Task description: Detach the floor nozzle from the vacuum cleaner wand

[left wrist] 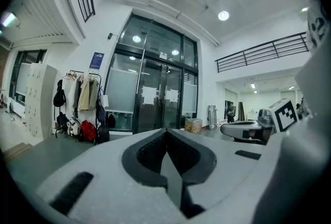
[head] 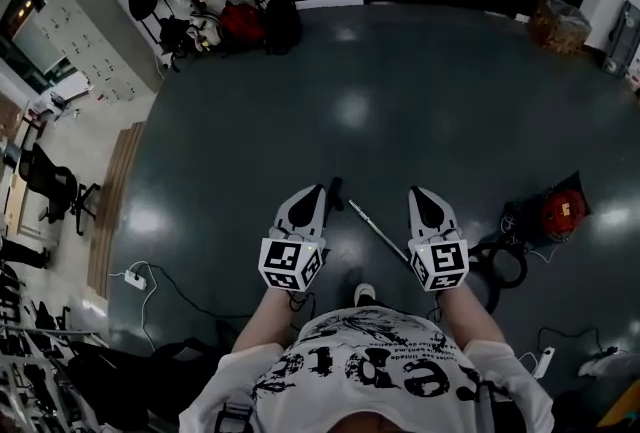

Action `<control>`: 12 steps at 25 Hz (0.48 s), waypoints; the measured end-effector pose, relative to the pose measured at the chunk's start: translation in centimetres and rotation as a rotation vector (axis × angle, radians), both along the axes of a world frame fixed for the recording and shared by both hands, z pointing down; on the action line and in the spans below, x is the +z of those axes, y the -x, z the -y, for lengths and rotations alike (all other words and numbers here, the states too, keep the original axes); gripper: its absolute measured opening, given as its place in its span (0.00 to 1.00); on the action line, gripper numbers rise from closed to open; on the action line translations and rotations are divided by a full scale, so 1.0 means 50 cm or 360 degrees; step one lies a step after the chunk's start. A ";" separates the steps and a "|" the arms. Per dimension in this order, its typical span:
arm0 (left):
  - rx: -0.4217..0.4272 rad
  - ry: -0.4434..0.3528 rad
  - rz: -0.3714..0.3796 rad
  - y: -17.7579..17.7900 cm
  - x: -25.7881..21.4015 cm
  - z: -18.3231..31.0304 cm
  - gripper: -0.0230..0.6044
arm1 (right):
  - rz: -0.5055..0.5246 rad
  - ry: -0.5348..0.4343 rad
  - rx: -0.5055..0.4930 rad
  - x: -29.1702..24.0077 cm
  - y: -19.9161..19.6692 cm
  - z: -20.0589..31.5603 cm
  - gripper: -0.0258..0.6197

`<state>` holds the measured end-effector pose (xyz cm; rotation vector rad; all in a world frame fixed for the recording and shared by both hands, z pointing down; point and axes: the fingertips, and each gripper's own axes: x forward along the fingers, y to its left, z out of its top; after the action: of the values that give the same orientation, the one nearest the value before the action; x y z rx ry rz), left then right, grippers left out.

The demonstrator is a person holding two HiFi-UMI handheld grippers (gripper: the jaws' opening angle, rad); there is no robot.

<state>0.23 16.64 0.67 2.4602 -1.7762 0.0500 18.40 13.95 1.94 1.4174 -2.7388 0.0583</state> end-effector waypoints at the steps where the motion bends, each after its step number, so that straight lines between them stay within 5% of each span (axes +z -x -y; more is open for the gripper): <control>1: 0.0016 -0.0002 -0.0001 -0.003 0.005 -0.020 0.04 | 0.0006 0.0002 0.0008 0.000 -0.001 -0.016 0.04; 12: -0.0022 -0.0010 -0.0038 0.034 0.040 -0.323 0.04 | -0.0032 0.0050 -0.0034 0.048 0.055 -0.295 0.04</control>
<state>-1.46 32.80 2.67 2.4422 -1.7866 0.0138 15.63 28.69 4.33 1.3733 -2.7242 0.0852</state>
